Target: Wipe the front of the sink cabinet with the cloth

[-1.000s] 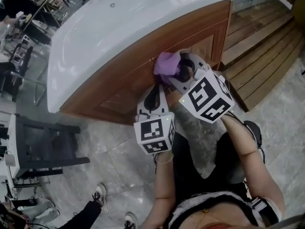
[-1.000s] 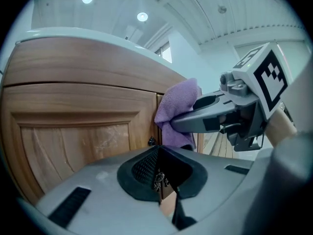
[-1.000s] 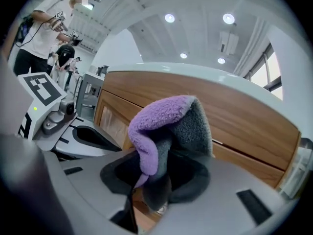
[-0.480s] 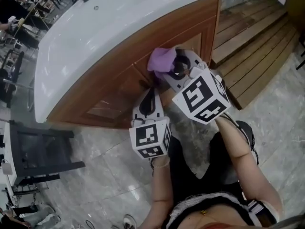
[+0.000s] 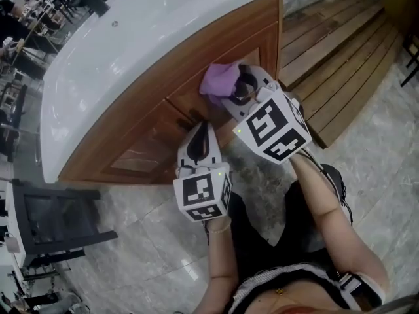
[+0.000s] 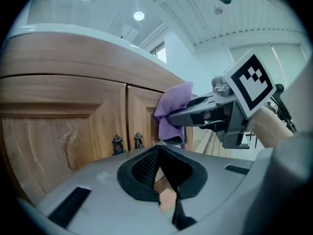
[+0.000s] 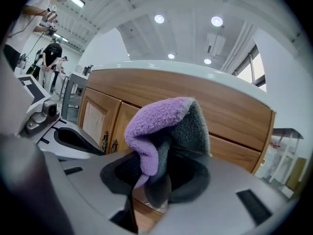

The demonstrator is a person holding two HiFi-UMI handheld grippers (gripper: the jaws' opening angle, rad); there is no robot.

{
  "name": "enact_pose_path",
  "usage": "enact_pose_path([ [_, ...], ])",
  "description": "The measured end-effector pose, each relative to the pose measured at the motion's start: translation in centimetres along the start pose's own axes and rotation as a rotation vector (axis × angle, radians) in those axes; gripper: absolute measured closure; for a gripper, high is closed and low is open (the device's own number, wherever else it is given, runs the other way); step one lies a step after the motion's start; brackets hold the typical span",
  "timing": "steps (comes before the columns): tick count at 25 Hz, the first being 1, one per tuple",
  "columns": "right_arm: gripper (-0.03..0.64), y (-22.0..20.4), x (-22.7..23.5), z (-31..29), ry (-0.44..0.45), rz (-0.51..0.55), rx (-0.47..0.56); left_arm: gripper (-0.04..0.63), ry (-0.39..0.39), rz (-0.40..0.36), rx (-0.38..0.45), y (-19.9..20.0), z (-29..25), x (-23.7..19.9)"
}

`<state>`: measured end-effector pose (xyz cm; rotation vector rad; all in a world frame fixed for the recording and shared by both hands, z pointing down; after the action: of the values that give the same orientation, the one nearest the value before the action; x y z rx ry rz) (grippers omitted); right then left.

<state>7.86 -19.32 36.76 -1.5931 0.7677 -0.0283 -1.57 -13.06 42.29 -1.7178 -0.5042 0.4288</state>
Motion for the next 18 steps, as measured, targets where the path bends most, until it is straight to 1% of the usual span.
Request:
enact_pose_path([
  [5, 0.436, -1.3, 2.5, 0.2, -0.03, -0.047, -0.01, 0.594, -0.026, -0.015, 0.009, 0.8, -1.1, 0.9],
  [10, 0.436, -2.7, 5.1, 0.4, -0.096, -0.047, -0.028, 0.595, -0.051, -0.019, 0.016, 1.0, -2.1, 1.8],
  [18, 0.43, -4.3, 8.2, 0.8, -0.129, -0.09, -0.037, 0.595, -0.062, -0.014, 0.005, 0.4, -2.4, 2.1],
])
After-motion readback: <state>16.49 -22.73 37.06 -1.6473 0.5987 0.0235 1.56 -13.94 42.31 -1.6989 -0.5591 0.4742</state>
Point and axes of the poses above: the fingertips, and each gripper's own axes: z backward along the fingers, x to its right, y out of its top, the point moved 5 cm from there along z, backward along the fingers, and after that the axes turned 12 degrees about -y, right-handed, at the moved point
